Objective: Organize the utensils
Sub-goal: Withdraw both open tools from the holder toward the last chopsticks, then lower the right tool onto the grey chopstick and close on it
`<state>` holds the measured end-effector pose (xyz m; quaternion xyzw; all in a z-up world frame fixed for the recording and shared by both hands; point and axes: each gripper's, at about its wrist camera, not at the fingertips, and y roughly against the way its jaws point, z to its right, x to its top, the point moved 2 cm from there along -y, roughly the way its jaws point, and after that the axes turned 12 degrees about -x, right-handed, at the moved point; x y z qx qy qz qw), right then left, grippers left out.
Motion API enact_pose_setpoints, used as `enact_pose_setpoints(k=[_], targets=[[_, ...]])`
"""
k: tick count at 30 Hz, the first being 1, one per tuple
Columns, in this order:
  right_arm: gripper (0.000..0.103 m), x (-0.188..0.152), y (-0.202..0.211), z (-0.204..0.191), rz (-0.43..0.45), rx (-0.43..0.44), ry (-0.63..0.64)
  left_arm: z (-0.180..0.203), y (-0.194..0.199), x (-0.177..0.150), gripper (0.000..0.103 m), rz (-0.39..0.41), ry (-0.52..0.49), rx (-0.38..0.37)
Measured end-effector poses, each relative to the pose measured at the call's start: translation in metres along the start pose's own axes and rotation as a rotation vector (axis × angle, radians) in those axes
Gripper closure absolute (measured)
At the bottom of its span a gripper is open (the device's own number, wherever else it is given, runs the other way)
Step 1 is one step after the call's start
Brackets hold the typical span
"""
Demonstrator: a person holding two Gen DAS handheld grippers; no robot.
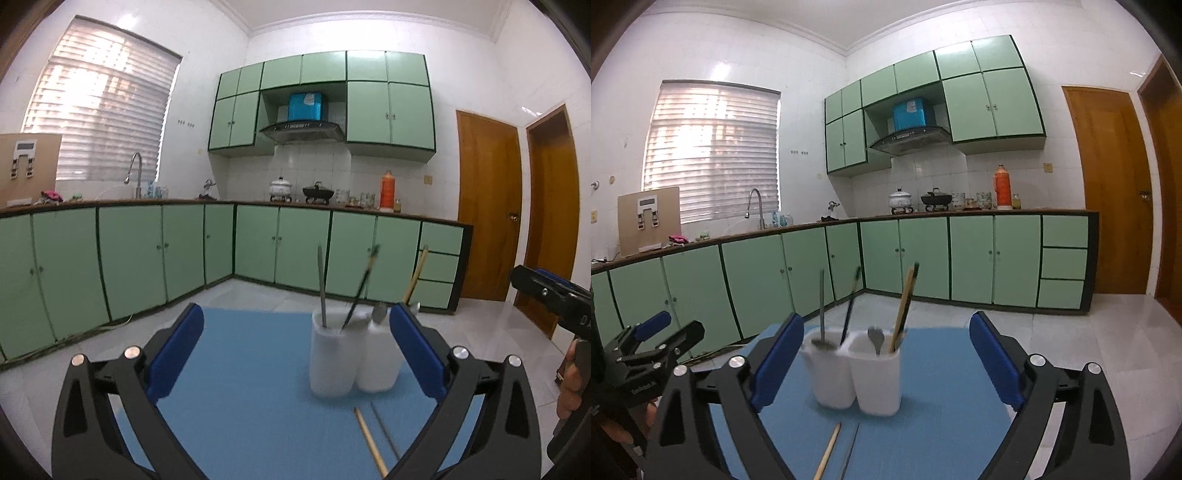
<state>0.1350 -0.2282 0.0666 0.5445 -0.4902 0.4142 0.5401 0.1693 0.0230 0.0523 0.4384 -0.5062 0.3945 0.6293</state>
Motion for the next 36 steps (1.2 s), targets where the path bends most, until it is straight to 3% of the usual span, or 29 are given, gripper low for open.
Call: enact_pose_setpoints(k=[15, 21, 30, 36], targets=[[0.013, -0.137, 0.039, -0.011, -0.113, -0.09, 0.006, 0.005, 0.038, -0.112, 0.005, -0.139, -0.021, 0.049], [0.015, -0.177, 0.055, -0.024, -0.11, -0.11, 0.031, 0.007, 0.05, -0.145, 0.005, -0.158, -0.036, 0.05], [0.038, -0.21, 0.071, -0.041, -0.098, -0.089, 0.087, 0.012, 0.063, -0.169, 0.005, -0.164, -0.031, 0.043], [0.047, -0.219, 0.073, -0.047, -0.112, -0.075, 0.107, 0.006, 0.068, -0.179, 0.005, -0.178, -0.025, 0.06]])
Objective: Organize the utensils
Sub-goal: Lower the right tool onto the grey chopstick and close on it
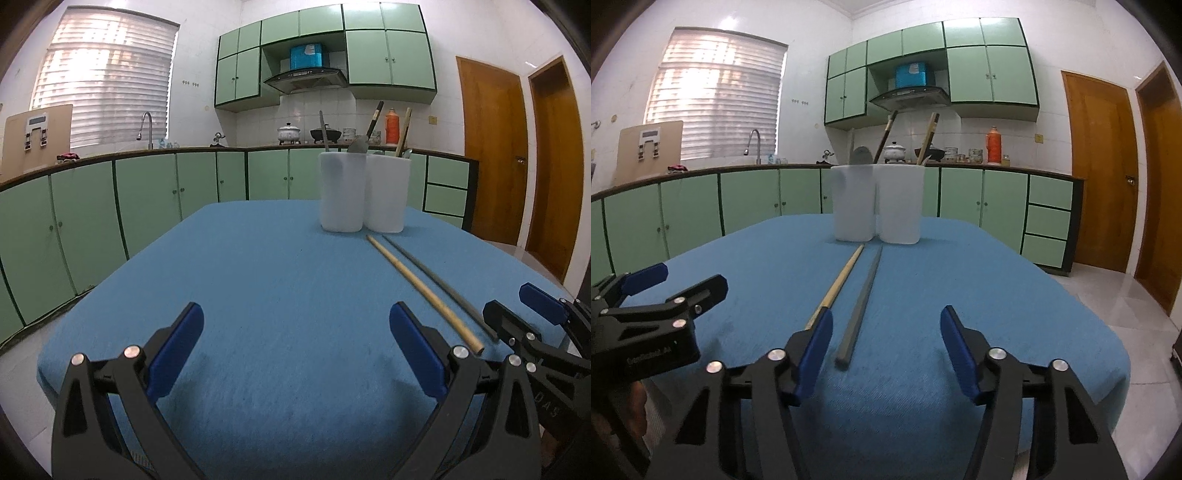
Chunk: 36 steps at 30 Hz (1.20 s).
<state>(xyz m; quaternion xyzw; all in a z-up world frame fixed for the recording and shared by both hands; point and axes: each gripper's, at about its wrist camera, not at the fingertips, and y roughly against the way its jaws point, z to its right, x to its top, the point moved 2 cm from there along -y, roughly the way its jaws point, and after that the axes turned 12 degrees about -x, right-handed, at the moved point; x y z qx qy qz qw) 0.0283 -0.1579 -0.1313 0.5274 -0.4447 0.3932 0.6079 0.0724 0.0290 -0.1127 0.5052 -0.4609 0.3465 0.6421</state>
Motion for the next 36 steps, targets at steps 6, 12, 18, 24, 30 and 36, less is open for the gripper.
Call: enact_pose_setpoints(k=[6, 12, 18, 24, 30, 36], targets=[[0.059, -0.007, 0.001, -0.005, -0.006, 0.001, 0.013, -0.002, 0.002, -0.005, 0.005, -0.001, 0.003, 0.002], [0.069, -0.011, 0.002, -0.007, 0.002, -0.01, 0.019, -0.002, 0.003, -0.007, 0.005, -0.001, 0.007, 0.001], [0.079, -0.013, 0.002, -0.013, 0.016, -0.015, 0.039, -0.002, 0.004, -0.006, 0.005, -0.001, 0.012, -0.002], [0.092, -0.015, 0.002, -0.016, 0.027, -0.01, 0.064, -0.002, 0.004, -0.006, 0.005, -0.004, 0.009, -0.003], [0.094, -0.013, 0.0, -0.015, 0.027, -0.009, 0.06, 0.001, 0.004, -0.005, 0.005, -0.006, 0.006, -0.006], [0.095, -0.011, 0.002, -0.007, 0.029, -0.03, 0.047, 0.008, 0.005, -0.005, 0.005, -0.005, -0.002, -0.013]])
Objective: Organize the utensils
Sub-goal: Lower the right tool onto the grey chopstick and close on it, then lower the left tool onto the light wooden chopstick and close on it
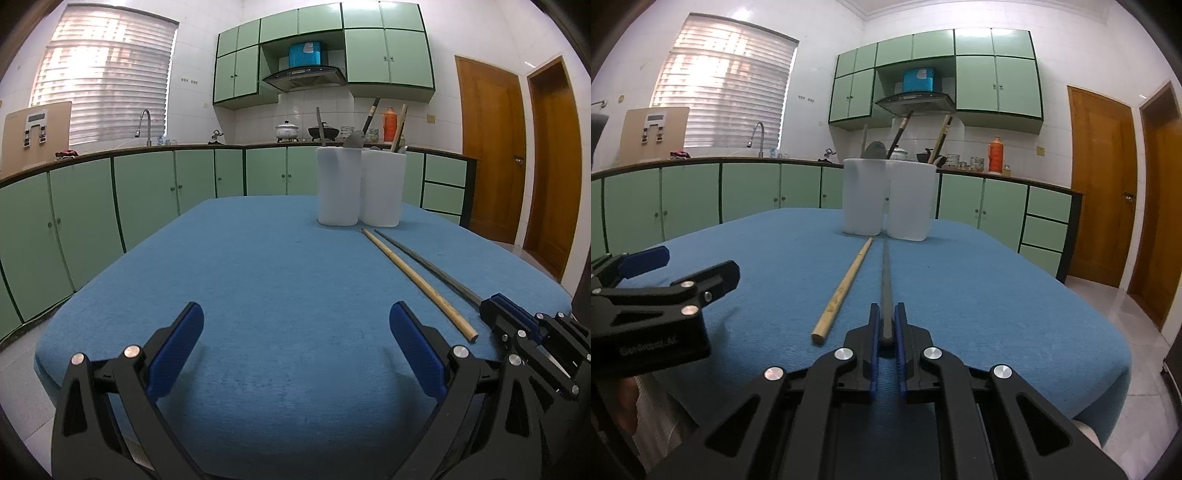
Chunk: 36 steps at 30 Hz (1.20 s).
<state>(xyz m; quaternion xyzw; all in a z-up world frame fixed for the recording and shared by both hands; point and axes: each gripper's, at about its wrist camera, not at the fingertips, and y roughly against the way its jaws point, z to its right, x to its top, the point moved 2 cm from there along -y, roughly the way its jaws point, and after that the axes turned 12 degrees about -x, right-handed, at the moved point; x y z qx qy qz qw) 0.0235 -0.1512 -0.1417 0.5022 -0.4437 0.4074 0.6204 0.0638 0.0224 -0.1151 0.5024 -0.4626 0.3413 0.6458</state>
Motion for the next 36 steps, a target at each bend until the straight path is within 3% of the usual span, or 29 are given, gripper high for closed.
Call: enact_pose_setpoints(k=[13, 24, 27, 36], targets=[[0.095, 0.0, 0.023, 0.033, 0.048, -0.076, -0.034, 0.05, -0.01, -0.003, 0.005, -0.028, -0.025, -0.091], [0.095, -0.002, 0.018, 0.056, 0.03, -0.083, -0.09, 0.078, -0.034, -0.005, 0.007, -0.043, 0.009, -0.105], [0.095, -0.002, 0.018, 0.062, 0.028, -0.084, -0.104, 0.083, -0.041, -0.007, 0.024, -0.055, 0.015, -0.093], [0.095, -0.005, 0.018, 0.069, 0.022, -0.079, -0.13, 0.084, -0.04, -0.01, 0.041, -0.03, 0.042, -0.029]])
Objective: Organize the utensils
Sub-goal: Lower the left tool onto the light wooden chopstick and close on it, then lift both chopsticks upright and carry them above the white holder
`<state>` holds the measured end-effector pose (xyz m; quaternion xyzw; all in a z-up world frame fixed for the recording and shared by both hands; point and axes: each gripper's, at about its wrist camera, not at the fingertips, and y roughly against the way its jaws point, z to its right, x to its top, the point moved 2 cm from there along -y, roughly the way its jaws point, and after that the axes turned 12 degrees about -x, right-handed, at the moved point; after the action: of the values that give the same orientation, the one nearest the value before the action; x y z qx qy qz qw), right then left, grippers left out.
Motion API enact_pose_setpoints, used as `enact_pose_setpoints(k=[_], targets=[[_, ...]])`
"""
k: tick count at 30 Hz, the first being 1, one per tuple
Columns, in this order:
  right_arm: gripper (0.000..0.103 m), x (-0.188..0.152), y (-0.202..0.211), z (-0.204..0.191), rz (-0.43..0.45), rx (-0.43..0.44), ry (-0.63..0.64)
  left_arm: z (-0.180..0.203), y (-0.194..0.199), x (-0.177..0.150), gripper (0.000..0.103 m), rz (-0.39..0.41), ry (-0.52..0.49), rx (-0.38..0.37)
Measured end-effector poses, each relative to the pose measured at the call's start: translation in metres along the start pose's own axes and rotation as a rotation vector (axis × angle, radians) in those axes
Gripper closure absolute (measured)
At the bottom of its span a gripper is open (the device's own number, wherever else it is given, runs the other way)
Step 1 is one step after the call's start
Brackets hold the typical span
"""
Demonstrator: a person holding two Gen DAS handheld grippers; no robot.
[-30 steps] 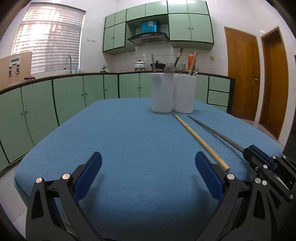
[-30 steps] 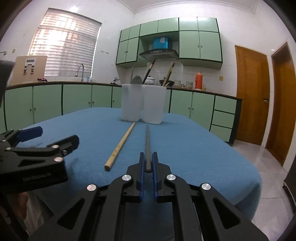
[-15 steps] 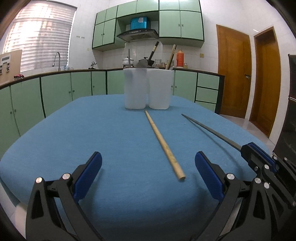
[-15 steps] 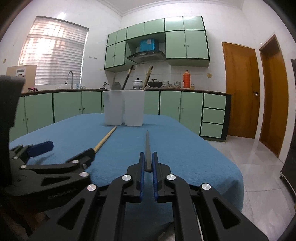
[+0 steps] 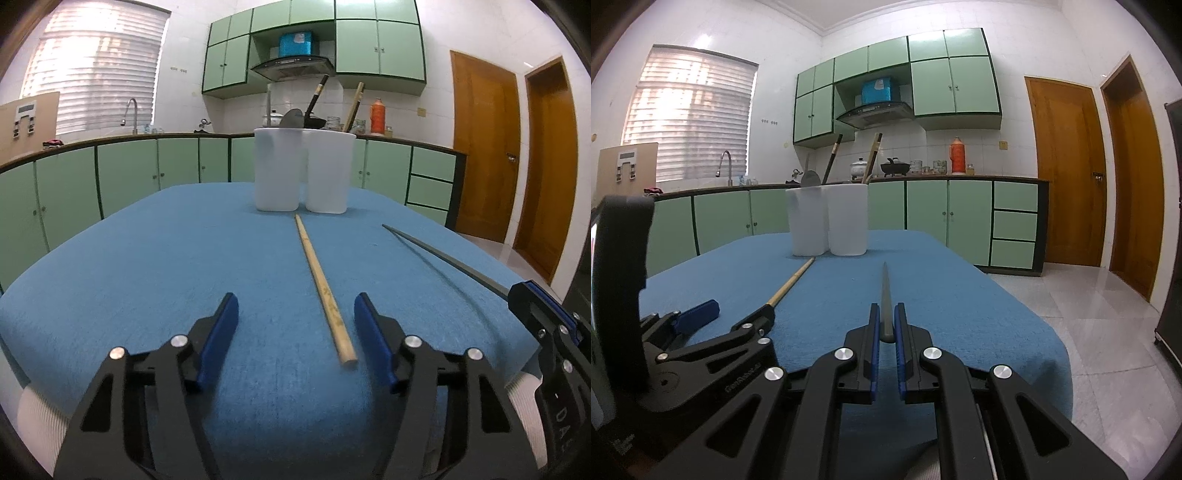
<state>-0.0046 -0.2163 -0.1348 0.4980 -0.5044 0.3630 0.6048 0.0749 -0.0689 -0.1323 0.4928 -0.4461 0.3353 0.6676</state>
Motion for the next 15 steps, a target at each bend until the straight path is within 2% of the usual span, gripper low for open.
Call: enact_pose_setpoints(k=[3, 6, 9, 11, 15], targets=[[0.095, 0.0007, 0.0009, 0.0004, -0.001, 0.002, -0.005, 0.0022, 0.0043, -0.0013, 0.043, 0.01, 0.011, 0.01], [0.095, 0.001, 0.0015, 0.0019, -0.002, 0.004, -0.009, 0.0049, 0.0078, -0.0036, 0.049, 0.015, 0.009, 0.019], [0.095, 0.0013, 0.0025, 0.0031, -0.002, 0.005, -0.013, 0.0079, 0.0089, -0.0052, 0.059, 0.017, 0.004, 0.023], [0.095, 0.0015, 0.0032, 0.0049, -0.003, 0.004, -0.015, 0.0087, 0.0086, -0.0045, 0.072, 0.013, 0.001, 0.023], [0.095, 0.0023, 0.0043, 0.006, -0.002, 0.005, -0.019, 0.0096, 0.0091, -0.0039, 0.088, 0.006, -0.007, 0.016]])
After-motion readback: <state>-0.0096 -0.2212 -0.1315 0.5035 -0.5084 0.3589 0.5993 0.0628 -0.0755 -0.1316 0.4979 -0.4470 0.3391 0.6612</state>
